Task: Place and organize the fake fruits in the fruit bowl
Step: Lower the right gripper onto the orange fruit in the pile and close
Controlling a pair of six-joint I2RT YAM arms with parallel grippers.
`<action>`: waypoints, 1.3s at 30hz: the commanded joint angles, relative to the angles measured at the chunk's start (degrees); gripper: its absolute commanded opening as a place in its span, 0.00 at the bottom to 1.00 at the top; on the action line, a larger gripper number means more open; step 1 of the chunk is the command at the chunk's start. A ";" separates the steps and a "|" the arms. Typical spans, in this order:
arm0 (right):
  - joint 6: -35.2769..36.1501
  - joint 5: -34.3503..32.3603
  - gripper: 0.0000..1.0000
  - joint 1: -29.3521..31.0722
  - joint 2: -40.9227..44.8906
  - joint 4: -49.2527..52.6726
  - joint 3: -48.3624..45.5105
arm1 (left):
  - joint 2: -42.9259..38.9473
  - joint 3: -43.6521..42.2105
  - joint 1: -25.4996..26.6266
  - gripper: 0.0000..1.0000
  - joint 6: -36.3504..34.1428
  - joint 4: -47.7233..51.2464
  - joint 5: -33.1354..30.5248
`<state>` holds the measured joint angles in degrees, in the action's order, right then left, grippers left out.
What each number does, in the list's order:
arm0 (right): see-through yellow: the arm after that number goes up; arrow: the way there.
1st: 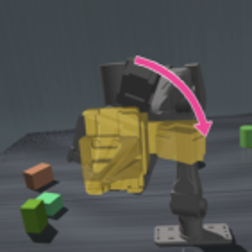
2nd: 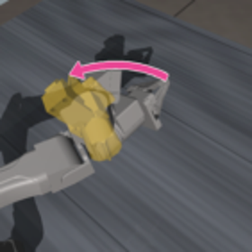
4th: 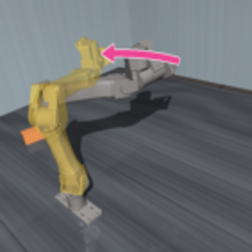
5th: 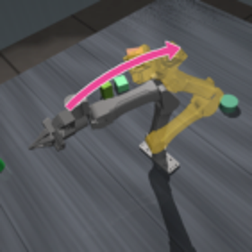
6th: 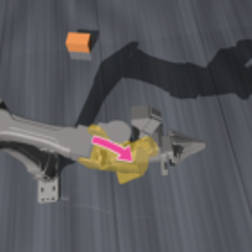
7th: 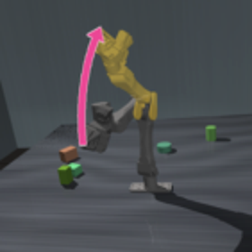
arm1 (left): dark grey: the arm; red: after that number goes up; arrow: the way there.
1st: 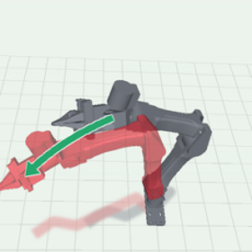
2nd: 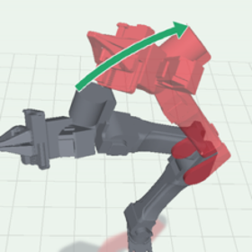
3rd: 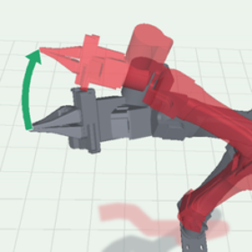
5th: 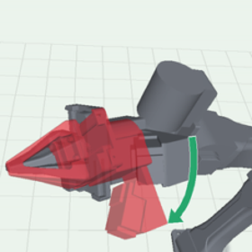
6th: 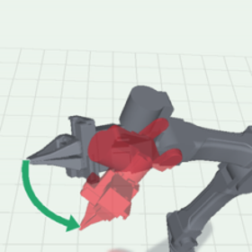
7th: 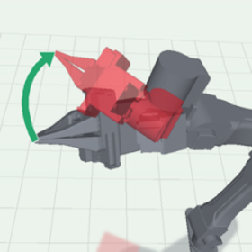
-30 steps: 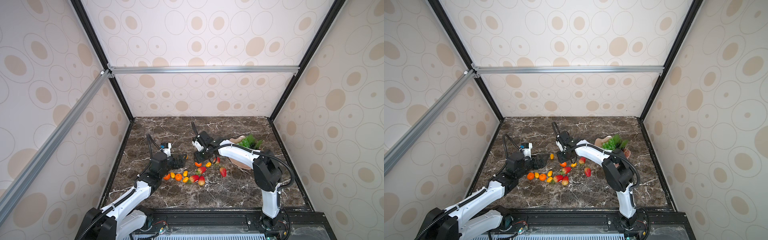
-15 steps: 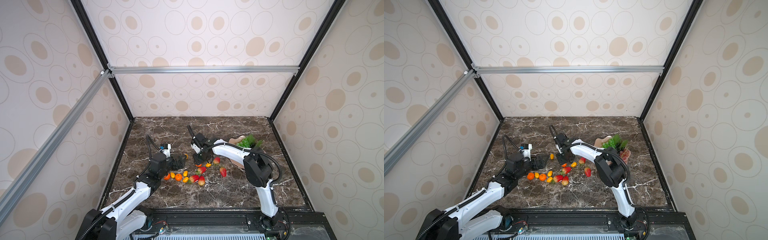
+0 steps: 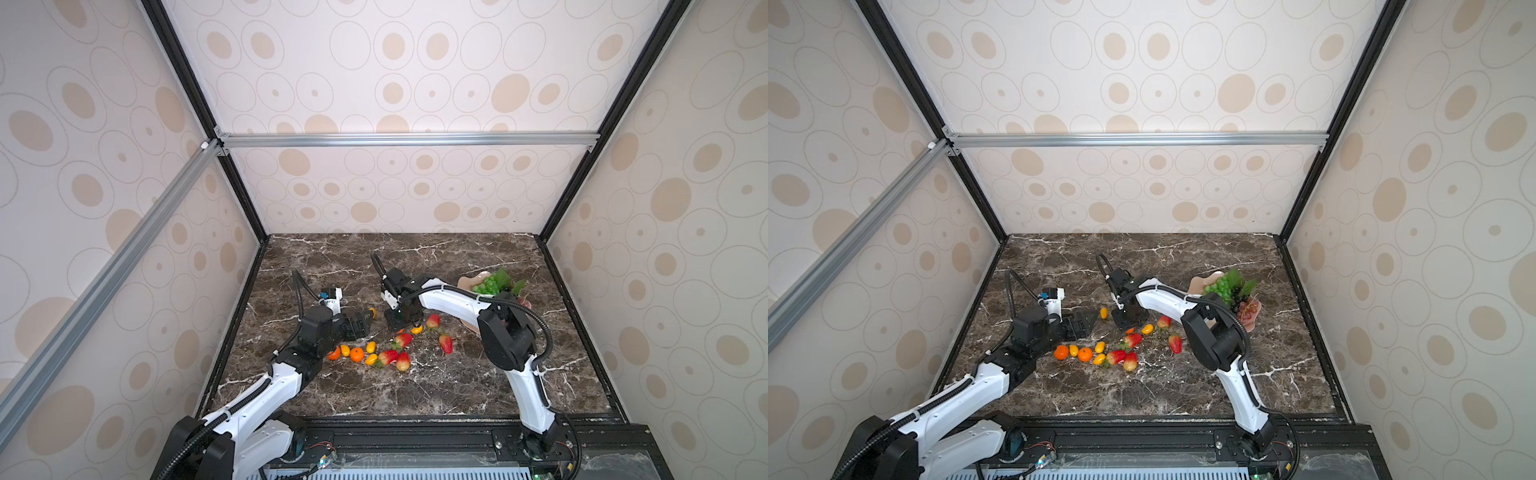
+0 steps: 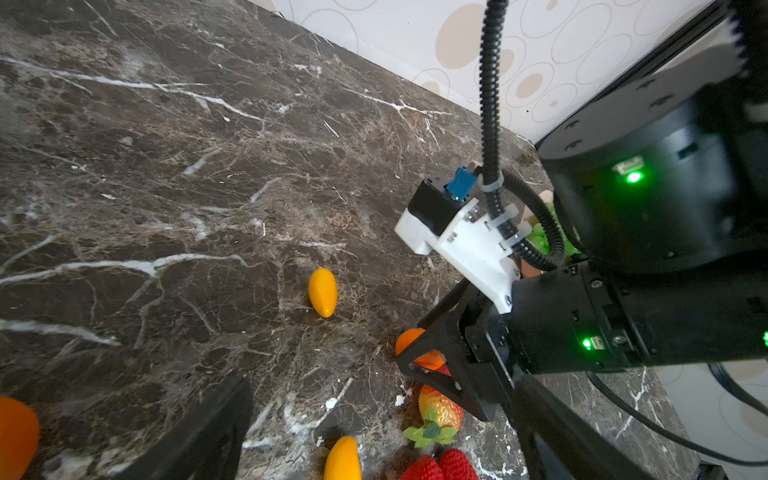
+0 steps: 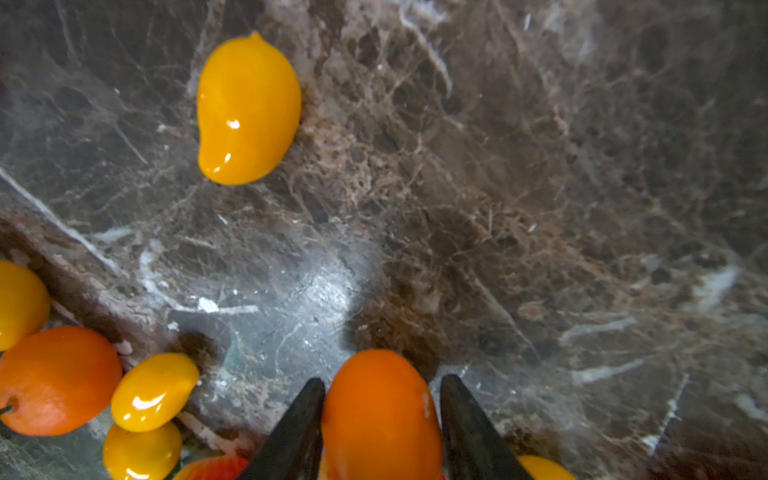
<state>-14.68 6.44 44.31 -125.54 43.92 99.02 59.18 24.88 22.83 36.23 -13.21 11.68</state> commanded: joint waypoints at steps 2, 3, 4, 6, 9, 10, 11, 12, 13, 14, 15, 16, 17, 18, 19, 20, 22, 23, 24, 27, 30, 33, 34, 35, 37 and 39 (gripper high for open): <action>0.52 -0.37 0.46 0.50 -0.94 1.78 1.52 | -0.47 0.52 -0.72 0.98 0.60 -0.97 0.17; 0.48 -0.37 0.45 0.50 -0.94 1.78 1.44 | -0.40 0.51 -0.79 0.98 0.55 -0.95 0.17; 0.50 -0.37 0.44 0.49 -0.94 1.76 1.34 | -0.38 0.52 -0.84 0.98 0.46 -1.00 0.17; 0.37 -0.54 0.42 0.51 -0.87 1.73 1.19 | -0.29 0.43 -0.86 0.98 0.59 -1.13 0.11; 0.30 -0.98 0.39 0.55 -0.59 1.49 0.82 | -0.25 0.35 -0.86 0.98 0.64 -1.25 0.11; 0.27 -1.23 0.39 0.53 -0.45 1.39 0.66 | -0.22 0.34 -0.90 0.98 0.69 -1.25 0.04; 0.18 -1.38 0.38 0.59 -0.29 1.34 0.54 | -0.33 0.26 -0.94 0.98 0.69 -1.29 0.08; 0.25 -1.55 0.38 0.50 -0.15 1.17 0.47 | -0.38 0.18 -0.94 0.98 0.69 -1.23 -0.05; 0.17 -1.72 0.38 0.54 0.04 1.14 0.39 | -0.53 0.10 -1.00 0.98 0.68 -1.21 -0.03; 0.04 -1.78 0.38 0.56 0.33 1.01 0.22 | -0.64 0.08 -0.96 0.98 0.64 -1.20 -0.19; -0.07 -1.78 0.37 0.59 0.58 0.84 0.08 | -0.79 0.08 -0.97 0.98 0.68 -0.99 -0.34; -0.11 -1.78 0.37 0.57 0.94 0.60 0.10 | -0.97 0.07 -0.95 0.98 0.59 -0.89 -0.50; -0.19 -1.82 0.37 0.57 1.27 0.56 0.08 | -1.08 0.00 -0.95 0.98 0.60 -0.85 -0.74; -0.18 -1.94 0.37 0.51 1.61 0.47 -0.06 | -1.23 0.08 -0.97 0.98 0.55 -0.85 -0.78; -0.33 -2.11 0.36 0.53 2.01 0.45 -0.08 | -1.26 0.20 -0.94 0.98 0.43 -0.84 -0.71; -0.34 -2.17 0.36 0.54 2.49 0.46 -0.09 | -1.22 0.36 -0.93 0.98 0.26 -0.85 -0.50; -0.37 -2.30 0.36 0.45 3.46 0.38 -0.06 | -0.92 0.98 -0.98 0.98 -0.26 -0.76 -0.14; -0.36 -2.14 0.35 0.49 4.00 0.38 -0.07 | -0.61 1.49 -1.00 0.98 -0.50 -0.75 0.35; -0.28 -2.05 0.35 0.51 4.52 0.38 -0.15 | -0.28 1.92 -0.97 0.98 -0.61 -0.85 0.91; -0.42 -2.12 0.35 0.42 6.58 0.29 -0.60 | 0.79 3.09 -0.38 0.98 -0.46 -2.35 2.47; -0.55 -2.63 0.35 0.20 9.24 0.13 -1.93 | 2.00 4.30 1.10 0.98 -0.97 -2.53 1.94; -0.86 -3.05 0.34 -0.64 12.98 -0.43 -4.12 | 3.62 5.29 3.08 0.98 -1.16 -4.67 1.34; -0.99 -3.18 0.34 -1.09 14.51 -0.65 -5.19 | 4.38 5.63 3.93 0.98 -1.16 -5.30 1.11; -1.13 -3.28 0.34 -1.53 16.06 -0.89 -6.23 | 5.06 6.05 4.75 0.98 -1.16 -5.85 0.80; -1.39 -3.47 0.34 -2.87 19.12 -1.49 -8.68 | 6.62 7.01 6.62 0.98 -1.34 -6.69 -0.34; -1.78 -3.53 0.34 -4.37 22.19 -2.29 -11.35 | 8.35 8.18 8.47 0.98 -1.64 -7.45 -1.33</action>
<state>-15.42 4.03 42.02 -107.22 42.00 90.67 66.02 29.78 29.32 35.77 -17.50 12.05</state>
